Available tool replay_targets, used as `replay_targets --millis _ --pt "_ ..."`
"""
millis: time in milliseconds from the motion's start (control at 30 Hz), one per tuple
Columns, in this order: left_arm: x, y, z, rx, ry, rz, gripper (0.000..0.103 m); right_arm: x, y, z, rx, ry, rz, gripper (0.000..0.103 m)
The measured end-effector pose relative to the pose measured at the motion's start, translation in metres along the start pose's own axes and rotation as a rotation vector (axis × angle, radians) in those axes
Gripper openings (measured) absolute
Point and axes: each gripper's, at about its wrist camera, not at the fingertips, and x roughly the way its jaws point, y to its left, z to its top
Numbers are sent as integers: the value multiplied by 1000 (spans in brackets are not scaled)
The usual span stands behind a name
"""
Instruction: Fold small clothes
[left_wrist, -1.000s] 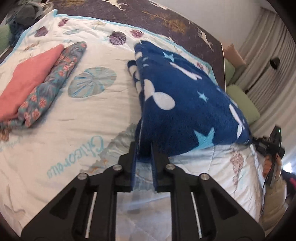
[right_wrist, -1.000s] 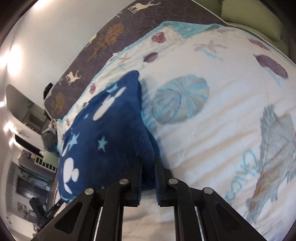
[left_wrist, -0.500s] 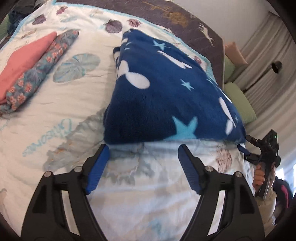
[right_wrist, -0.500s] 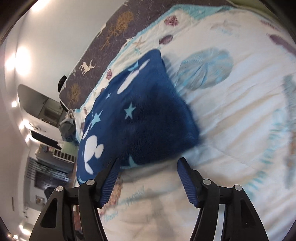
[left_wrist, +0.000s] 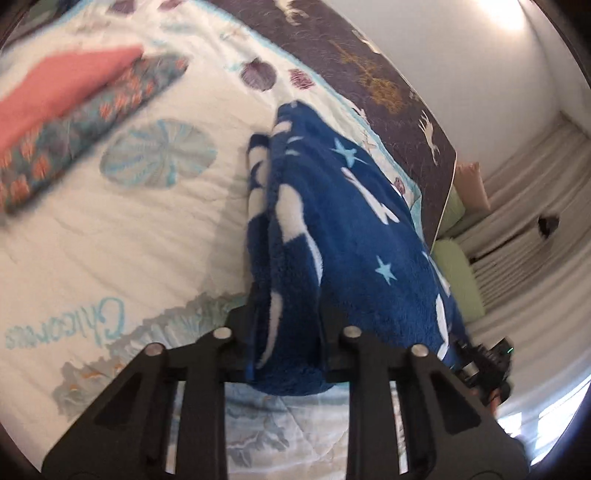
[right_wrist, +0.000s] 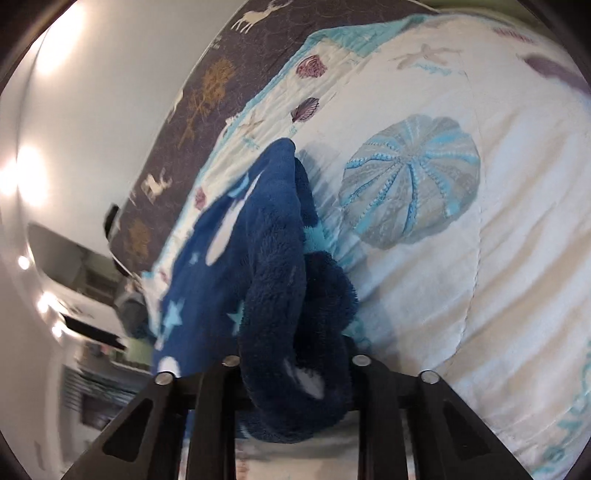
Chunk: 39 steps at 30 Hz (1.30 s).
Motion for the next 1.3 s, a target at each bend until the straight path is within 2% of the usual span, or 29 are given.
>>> replay_targets --millis 133,200,300,467,600,767,833,900,1000,1133,1200,1300 --pt "-24 -16 6 51 -15 -39 22 -25 11 -4 -24 -21 28 14" --pt "-46 -28 0 114 -21 -48 22 -44 20 -11 -52 -33 47 13" --pt "-83 -43 -26 232 0 -42 22 -75 24 -26 -82 -39 58 13" --pt "-125 -39 -83 279 95 -37 22 -143 3 -84 -92 -17 35 13" --pt "-143 -43 -117 311 126 8 22 -180 -19 -133 -55 -1 -11 13" --pt "-157 -45 -137 358 159 9 23 -199 -22 -149 -90 -5 -56 15" --pt "-156 -40 -145 365 163 44 25 -196 -24 -150 -103 7 -123 26" --pt "-156 -32 -149 356 167 95 26 -196 -26 -151 -119 -5 -213 32" --pt "-168 -22 -146 334 133 132 29 -215 -27 -152 -134 -91 -330 42" --pt "-192 -33 -126 391 -15 192 29 -243 -8 -146 -195 -241 -416 45" --pt "-196 -51 -114 426 -85 151 29 -242 15 -144 -283 -271 -394 44" --pt "-176 -83 -102 481 -98 37 30 -212 67 -145 -413 -206 -236 44"
